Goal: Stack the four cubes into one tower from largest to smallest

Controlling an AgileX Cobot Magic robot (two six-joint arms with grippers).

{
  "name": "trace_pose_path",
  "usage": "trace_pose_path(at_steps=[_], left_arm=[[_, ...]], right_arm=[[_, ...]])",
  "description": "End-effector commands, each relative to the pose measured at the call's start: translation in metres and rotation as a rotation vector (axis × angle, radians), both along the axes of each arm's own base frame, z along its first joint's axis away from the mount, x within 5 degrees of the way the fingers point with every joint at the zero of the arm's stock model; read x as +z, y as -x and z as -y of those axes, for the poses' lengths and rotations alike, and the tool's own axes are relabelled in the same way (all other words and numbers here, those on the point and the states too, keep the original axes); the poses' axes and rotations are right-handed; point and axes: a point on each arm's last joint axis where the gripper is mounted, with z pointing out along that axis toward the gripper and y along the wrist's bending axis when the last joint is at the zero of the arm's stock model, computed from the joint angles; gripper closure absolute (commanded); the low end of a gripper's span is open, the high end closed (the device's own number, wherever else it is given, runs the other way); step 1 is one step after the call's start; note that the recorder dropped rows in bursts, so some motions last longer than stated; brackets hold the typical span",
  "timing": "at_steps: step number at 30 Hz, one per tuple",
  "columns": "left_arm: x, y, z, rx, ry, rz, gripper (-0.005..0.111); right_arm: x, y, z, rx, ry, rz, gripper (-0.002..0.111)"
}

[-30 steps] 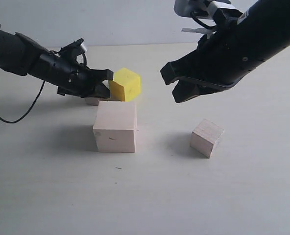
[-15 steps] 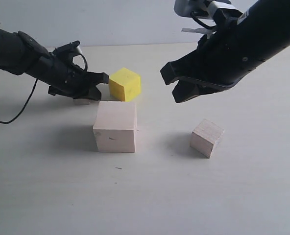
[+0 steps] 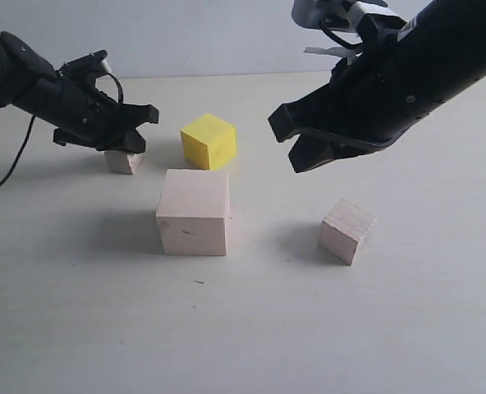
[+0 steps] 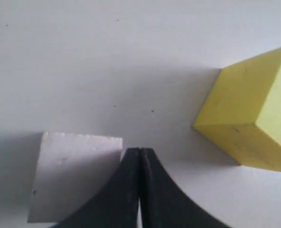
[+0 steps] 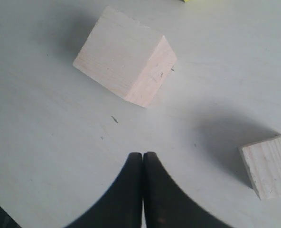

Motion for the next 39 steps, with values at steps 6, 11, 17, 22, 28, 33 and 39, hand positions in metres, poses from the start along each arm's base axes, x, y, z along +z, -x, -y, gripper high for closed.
trace_pose_path(at_steps=[6,11,17,22,28,33,39], left_arm=[[0.083,0.007,0.023,-0.169,0.074,0.228,0.105],[0.108,0.000,0.047,-0.325,0.054,0.281,0.080],[0.120,-0.012,0.062,-0.419,-0.077,0.273,0.036],[0.116,-0.013,0.079,-0.448,-0.190,0.240,0.034],[0.104,-0.016,0.097,-0.505,-0.287,0.232,0.026],[0.096,-0.019,0.099,-0.489,-0.291,0.232,0.022],[0.073,-0.021,0.104,-0.502,-0.299,0.190,0.022]], right_arm=[[0.000,0.000,0.000,-0.002,-0.003,0.000,0.108],[-0.001,0.001,0.000,0.002,-0.002,-0.009,0.108],[-0.002,0.007,0.001,0.030,0.017,-0.066,0.108],[-0.002,0.009,0.001,0.039,0.020,-0.083,0.108],[-0.003,0.013,0.002,0.058,0.033,-0.121,0.108],[-0.003,0.013,0.001,0.059,0.028,-0.129,0.108],[-0.003,0.014,0.001,0.058,0.024,-0.134,0.108]])
